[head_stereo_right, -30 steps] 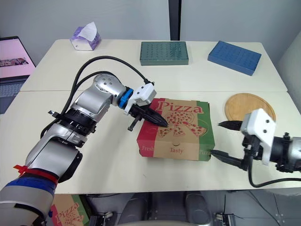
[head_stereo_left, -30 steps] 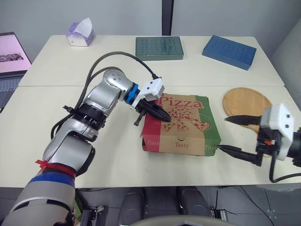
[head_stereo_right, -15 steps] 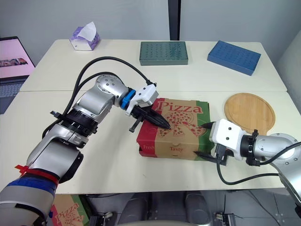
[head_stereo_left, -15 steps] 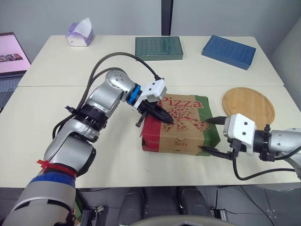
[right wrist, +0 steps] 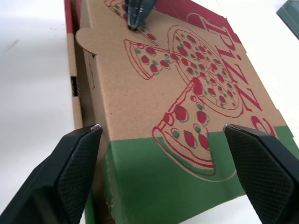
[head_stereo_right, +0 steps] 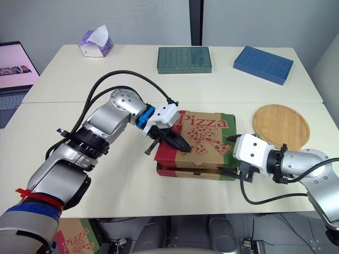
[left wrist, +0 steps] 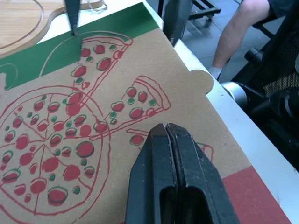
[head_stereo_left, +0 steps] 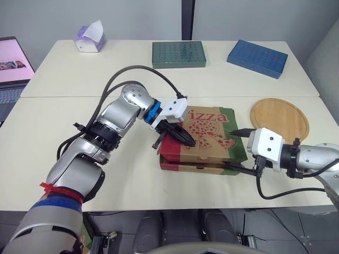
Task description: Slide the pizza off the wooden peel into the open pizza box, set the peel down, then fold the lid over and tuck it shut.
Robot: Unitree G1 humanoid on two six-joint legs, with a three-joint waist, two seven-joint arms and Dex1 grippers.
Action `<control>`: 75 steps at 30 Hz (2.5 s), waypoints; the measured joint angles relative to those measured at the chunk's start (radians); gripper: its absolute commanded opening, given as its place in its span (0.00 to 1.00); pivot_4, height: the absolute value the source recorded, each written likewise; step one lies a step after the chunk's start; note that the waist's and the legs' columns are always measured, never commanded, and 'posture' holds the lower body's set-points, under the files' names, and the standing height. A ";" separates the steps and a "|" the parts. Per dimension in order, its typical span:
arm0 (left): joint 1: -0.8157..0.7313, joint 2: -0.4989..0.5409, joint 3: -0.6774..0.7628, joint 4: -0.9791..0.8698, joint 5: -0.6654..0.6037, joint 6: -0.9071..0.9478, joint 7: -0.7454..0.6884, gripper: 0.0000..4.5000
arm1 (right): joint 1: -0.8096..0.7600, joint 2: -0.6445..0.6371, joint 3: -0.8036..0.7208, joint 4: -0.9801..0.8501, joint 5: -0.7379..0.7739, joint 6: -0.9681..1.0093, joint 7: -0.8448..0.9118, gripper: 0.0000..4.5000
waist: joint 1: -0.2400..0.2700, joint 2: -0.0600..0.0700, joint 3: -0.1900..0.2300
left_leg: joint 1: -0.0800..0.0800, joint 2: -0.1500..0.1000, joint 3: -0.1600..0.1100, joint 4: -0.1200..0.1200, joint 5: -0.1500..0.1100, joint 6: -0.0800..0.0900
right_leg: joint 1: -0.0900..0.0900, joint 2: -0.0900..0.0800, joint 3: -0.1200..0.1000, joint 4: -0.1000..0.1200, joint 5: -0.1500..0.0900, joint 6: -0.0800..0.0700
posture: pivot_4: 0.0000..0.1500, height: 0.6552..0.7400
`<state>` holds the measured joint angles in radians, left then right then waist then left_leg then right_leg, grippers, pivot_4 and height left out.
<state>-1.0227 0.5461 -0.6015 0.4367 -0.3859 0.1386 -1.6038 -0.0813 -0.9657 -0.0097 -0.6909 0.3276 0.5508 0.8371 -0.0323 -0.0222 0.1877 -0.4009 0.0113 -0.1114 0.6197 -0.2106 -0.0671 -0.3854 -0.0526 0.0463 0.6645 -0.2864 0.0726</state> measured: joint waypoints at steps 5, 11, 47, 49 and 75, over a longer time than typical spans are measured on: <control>0.018 0.000 -0.001 -0.001 0.012 -0.035 0.001 0.00 | 0.036 0.018 0.033 0.001 -0.050 -0.015 -0.019 0.99 | -0.001 0.000 0.000 | 0.000 0.000 0.000 0.000 0.000 0.000 | 0.000 0.000 0.000 0.000 0.000 0.000 | 1.00 1.00; 0.024 -0.002 0.001 -0.008 0.033 -0.046 0.001 0.00 | 0.065 0.038 0.031 -0.008 -0.060 -0.015 -0.033 0.99 | -0.001 0.000 0.000 | 0.000 0.000 0.000 0.001 0.000 0.000 | 0.000 0.000 0.000 0.001 0.000 0.000 | 1.00 1.00; 0.040 -0.028 0.048 -0.003 0.094 -0.039 -0.005 0.00 | 0.152 0.140 -0.134 0.120 0.203 0.171 0.006 0.01 | -0.003 0.002 -0.001 | 0.002 0.000 -0.001 0.005 0.000 0.000 | 0.005 0.001 0.000 0.000 0.000 0.001 | 1.00 1.00; 0.040 -0.028 0.048 -0.003 0.094 -0.039 -0.005 0.00 | 0.150 0.135 -0.133 0.120 0.201 0.177 0.006 0.01 | -0.003 0.002 -0.001 | 0.002 0.000 -0.001 0.005 0.000 0.000 | 0.005 0.001 0.000 0.000 0.000 0.001 | 1.00 1.00; 0.053 0.037 0.123 -0.097 0.063 0.048 -0.003 0.00 | 0.029 0.084 -0.020 0.066 0.171 0.112 0.033 0.01 | -0.004 0.002 0.000 | 0.001 0.000 -0.001 0.005 0.000 0.000 | 0.003 0.001 0.000 0.000 -0.001 0.001 | 1.00 1.00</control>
<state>-0.9698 0.5827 -0.4784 0.3401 -0.3226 0.1870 -1.6067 -0.0527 -0.8822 -0.0296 -0.6251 0.4982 0.6630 0.8697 -0.0361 -0.0205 0.1873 -0.4001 0.0118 -0.1122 0.6247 -0.2109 -0.0667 -0.3820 -0.0519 0.0460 0.6643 -0.2870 0.0739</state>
